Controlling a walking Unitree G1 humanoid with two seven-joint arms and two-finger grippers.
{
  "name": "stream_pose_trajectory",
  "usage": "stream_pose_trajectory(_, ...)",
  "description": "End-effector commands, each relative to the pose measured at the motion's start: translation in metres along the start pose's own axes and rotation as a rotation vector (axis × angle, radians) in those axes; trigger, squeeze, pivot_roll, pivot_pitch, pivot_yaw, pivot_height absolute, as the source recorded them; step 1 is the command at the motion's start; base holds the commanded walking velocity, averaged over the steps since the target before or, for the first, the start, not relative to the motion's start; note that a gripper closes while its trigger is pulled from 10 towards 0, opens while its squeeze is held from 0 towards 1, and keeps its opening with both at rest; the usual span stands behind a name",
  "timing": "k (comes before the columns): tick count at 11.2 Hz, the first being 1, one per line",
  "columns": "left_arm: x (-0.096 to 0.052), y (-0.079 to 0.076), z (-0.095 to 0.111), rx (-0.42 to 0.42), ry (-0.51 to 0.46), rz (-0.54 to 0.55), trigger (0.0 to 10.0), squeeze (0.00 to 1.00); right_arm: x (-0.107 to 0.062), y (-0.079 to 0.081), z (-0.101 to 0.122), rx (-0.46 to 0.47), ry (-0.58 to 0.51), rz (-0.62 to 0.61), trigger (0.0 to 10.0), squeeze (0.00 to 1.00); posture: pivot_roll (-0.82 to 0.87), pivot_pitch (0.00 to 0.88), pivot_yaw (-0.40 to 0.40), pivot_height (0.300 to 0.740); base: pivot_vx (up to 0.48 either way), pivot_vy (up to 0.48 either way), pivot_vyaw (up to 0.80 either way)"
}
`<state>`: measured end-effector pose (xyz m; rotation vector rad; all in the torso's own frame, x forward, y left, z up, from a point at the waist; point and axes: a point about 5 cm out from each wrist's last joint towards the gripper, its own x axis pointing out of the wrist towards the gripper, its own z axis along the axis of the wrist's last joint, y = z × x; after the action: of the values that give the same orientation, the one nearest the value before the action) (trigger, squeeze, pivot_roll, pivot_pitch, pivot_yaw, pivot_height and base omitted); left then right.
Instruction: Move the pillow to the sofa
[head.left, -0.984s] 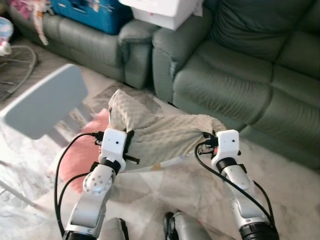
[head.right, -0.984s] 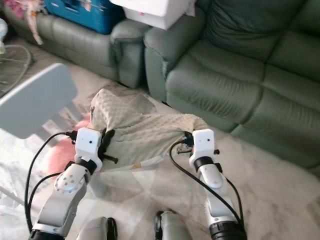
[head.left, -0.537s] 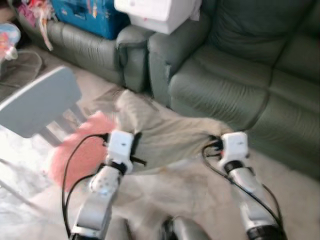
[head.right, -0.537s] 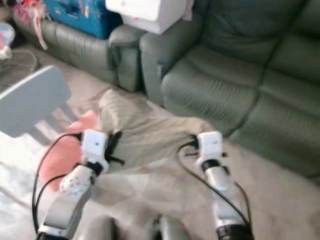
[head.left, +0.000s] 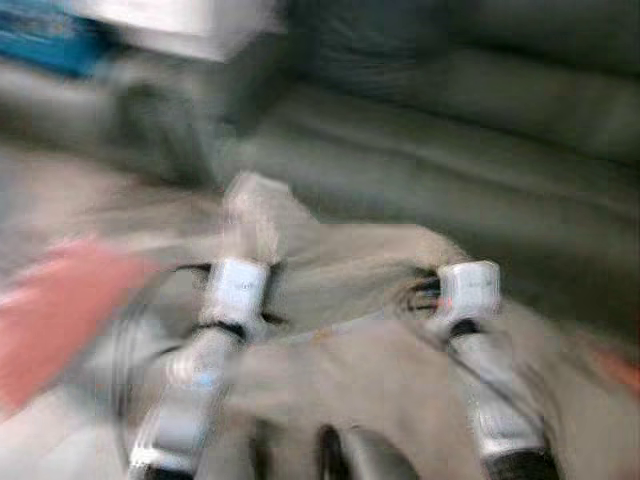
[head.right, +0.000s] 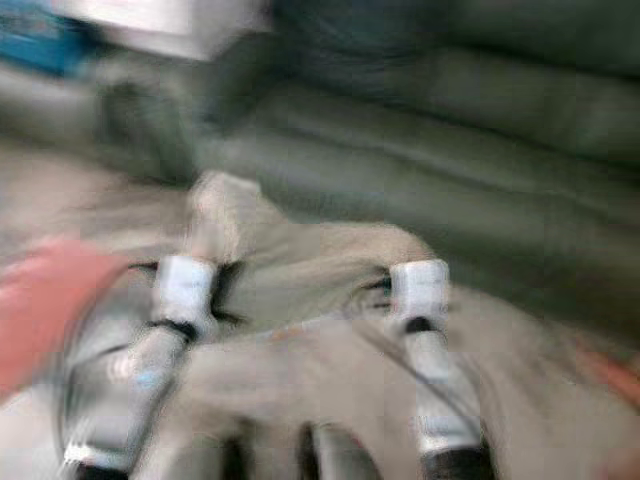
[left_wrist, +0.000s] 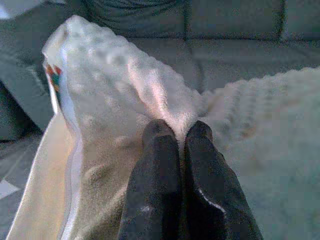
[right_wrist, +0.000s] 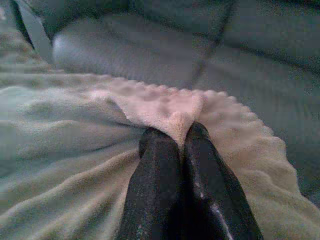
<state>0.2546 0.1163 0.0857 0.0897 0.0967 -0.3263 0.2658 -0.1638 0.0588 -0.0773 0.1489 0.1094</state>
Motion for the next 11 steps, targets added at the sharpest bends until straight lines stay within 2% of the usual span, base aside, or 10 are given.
stream_pose_trajectory(1, 0.0016, -0.0067, 0.0054, -0.010, -0.028, -0.027, 10.0, 0.00, 0.0018, -0.0057, 0.0064, -0.019, -0.020, -0.013, 10.0, 0.00, -0.06, 0.129, -0.035, 0.740, 0.000, -0.304, -0.80)
stream_pose_trajectory(4, 0.0019, -0.0068, 0.0054, -0.008, -0.028, -0.028, 10.0, 0.00, 0.0020, -0.0054, 0.0073, -0.019, -0.024, -0.011, 10.0, 0.00, -0.06, 0.128, -0.034, 0.740, 0.000, -0.270, -0.76)
stream_pose_trajectory(6, 0.0017, -0.0063, 0.0055, -0.009, -0.029, -0.031, 10.0, 0.00, 0.0016, -0.0042, 0.0072, -0.019, -0.025, -0.011, 10.0, 0.00, -0.06, 0.131, -0.031, 0.740, 0.000, -0.274, 0.00)
stream_pose_trajectory(11, 0.0000, 0.0002, 0.0067, -0.006, -0.046, -0.007, 10.0, 0.00, -0.0007, -0.0037, 0.0054, -0.016, -0.021, -0.013, 10.0, 0.00, -0.05, 0.136, -0.029, 0.740, 0.000, 0.000, 0.00)
